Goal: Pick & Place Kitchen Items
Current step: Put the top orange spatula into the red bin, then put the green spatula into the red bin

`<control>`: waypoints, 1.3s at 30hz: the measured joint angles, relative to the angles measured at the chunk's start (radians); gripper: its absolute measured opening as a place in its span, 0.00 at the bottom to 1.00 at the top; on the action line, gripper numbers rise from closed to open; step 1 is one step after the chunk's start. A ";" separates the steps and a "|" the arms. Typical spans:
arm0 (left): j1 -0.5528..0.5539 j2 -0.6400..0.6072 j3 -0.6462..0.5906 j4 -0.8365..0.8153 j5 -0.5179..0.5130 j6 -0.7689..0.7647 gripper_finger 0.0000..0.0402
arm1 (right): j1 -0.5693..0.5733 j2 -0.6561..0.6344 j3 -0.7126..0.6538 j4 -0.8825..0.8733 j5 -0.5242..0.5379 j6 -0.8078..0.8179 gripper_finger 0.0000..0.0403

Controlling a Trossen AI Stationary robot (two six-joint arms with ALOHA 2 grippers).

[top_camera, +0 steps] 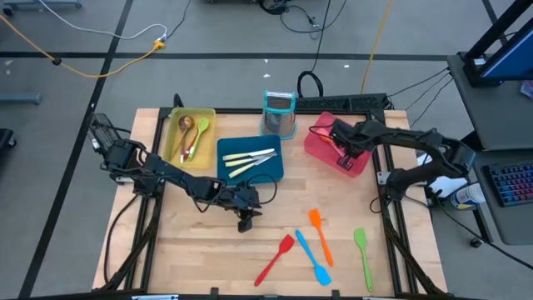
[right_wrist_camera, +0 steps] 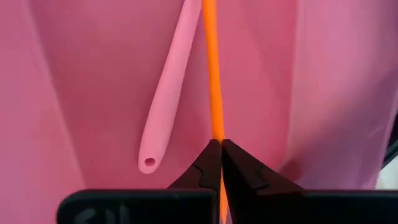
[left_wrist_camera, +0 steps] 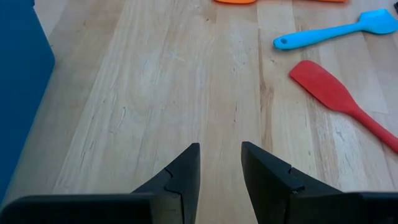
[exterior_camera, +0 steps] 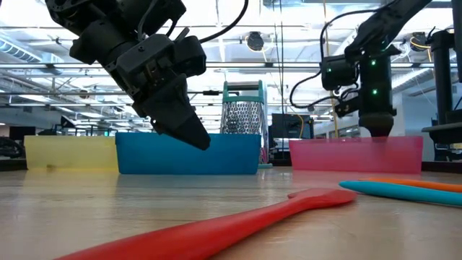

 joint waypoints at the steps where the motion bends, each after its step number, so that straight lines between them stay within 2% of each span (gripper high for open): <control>1: 0.000 0.000 0.000 0.000 0.000 0.000 0.30 | 0.000 0.008 0.000 0.002 0.000 -0.004 0.00; 9: 0.000 0.000 0.000 0.000 0.000 0.000 0.30 | 0.000 0.035 -0.001 0.008 0.008 -0.013 0.09; 14: 0.000 0.000 0.000 0.000 -0.001 -0.012 0.30 | 0.000 0.035 0.000 0.006 0.085 0.011 0.18; 20: 0.002 0.000 0.000 0.000 -0.002 -0.012 0.30 | 0.008 0.035 -0.001 0.005 0.086 0.012 0.27; 33: 0.058 0.000 0.000 0.008 -0.003 -0.016 0.30 | 0.083 0.009 0.006 -0.030 0.094 0.010 0.33; 39: 0.085 0.000 0.000 0.031 -0.003 -0.012 0.30 | 0.171 -0.061 0.007 -0.034 0.235 0.008 0.34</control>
